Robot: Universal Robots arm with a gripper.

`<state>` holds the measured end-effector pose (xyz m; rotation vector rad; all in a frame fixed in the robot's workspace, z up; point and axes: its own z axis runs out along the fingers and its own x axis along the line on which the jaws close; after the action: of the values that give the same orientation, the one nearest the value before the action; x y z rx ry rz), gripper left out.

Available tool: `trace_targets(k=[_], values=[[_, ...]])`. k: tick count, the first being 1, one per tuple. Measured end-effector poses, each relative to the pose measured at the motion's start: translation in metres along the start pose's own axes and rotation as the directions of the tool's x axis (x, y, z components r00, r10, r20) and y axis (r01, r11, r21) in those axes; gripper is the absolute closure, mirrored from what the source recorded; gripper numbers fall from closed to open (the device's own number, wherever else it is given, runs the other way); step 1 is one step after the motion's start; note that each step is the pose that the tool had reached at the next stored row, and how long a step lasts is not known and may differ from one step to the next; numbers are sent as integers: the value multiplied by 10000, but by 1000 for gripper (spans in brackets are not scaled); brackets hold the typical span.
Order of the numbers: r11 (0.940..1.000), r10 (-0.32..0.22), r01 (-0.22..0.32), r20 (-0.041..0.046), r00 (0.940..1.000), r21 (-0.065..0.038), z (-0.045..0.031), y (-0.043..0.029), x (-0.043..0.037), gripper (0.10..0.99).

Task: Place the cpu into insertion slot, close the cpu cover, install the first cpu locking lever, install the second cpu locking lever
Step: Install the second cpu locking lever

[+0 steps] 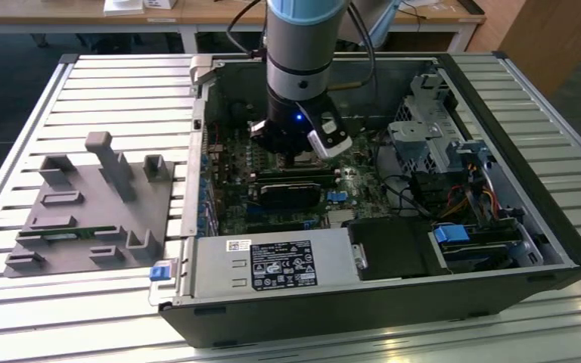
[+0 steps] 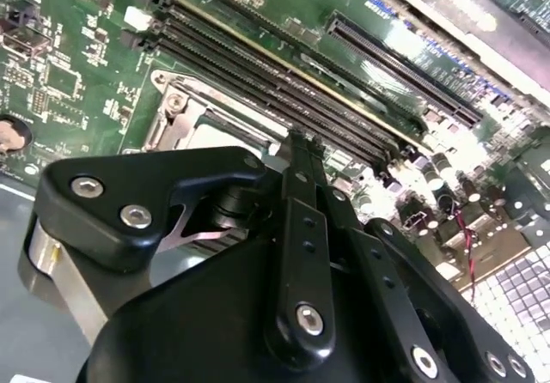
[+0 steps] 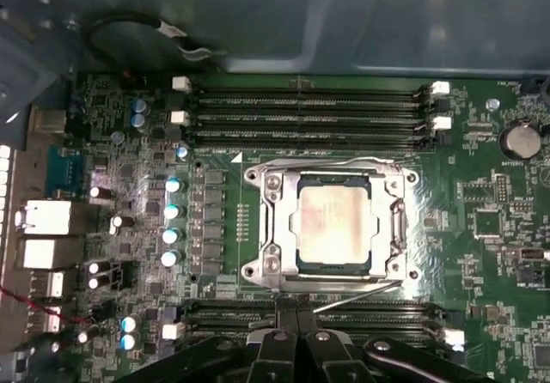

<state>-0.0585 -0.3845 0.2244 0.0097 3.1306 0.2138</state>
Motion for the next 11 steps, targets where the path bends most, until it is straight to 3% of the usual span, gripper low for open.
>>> trace_targets(k=[11], values=[[10000,-1,1,0,10000,-49,172,-25,20,980]])
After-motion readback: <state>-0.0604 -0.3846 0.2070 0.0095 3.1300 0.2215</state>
